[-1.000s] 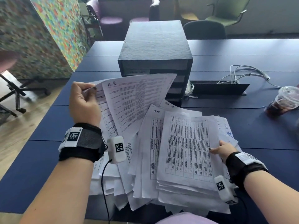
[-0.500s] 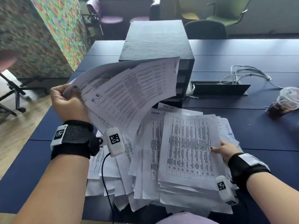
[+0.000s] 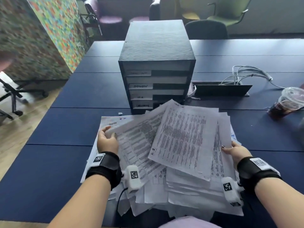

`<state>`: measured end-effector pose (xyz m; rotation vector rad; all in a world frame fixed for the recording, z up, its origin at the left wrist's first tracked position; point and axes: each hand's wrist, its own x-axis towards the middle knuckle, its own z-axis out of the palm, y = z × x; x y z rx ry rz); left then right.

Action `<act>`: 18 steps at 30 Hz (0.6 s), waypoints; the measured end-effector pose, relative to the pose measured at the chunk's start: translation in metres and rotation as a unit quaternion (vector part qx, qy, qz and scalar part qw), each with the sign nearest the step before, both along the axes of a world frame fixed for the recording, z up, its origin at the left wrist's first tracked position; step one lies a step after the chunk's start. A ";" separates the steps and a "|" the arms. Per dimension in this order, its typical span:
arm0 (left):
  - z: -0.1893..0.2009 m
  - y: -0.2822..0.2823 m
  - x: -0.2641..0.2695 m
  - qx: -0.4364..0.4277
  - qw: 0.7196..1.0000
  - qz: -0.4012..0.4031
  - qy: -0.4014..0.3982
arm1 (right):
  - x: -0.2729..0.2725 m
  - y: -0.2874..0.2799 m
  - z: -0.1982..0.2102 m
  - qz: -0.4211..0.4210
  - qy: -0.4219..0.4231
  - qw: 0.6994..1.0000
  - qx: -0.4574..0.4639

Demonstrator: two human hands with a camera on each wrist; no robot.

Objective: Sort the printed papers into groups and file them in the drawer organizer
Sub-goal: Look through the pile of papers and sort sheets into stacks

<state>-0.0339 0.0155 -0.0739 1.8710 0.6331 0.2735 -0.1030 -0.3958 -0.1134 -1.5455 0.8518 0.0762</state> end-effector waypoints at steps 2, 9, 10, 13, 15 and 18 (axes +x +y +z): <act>-0.013 0.007 -0.003 -0.011 0.993 -0.069 0.099 | -0.003 -0.001 0.002 -0.006 -0.014 1.000 0.020; -0.006 0.006 -0.009 0.095 0.941 -0.221 0.237 | -0.006 0.002 0.012 0.015 -0.038 0.998 0.047; -0.004 0.004 -0.009 0.139 0.925 -0.249 0.253 | -0.005 0.003 0.015 0.024 -0.039 0.998 0.044; 0.011 -0.008 -0.009 0.262 0.876 -0.306 0.265 | -0.001 0.011 0.024 0.050 -0.038 0.997 0.041; 0.024 -0.019 -0.010 0.288 0.868 -0.321 0.244 | 0.003 0.016 0.031 0.065 -0.036 0.997 0.037; 0.032 -0.034 -0.011 0.170 0.901 -0.345 0.202 | 0.009 0.029 0.045 0.096 -0.041 0.994 0.020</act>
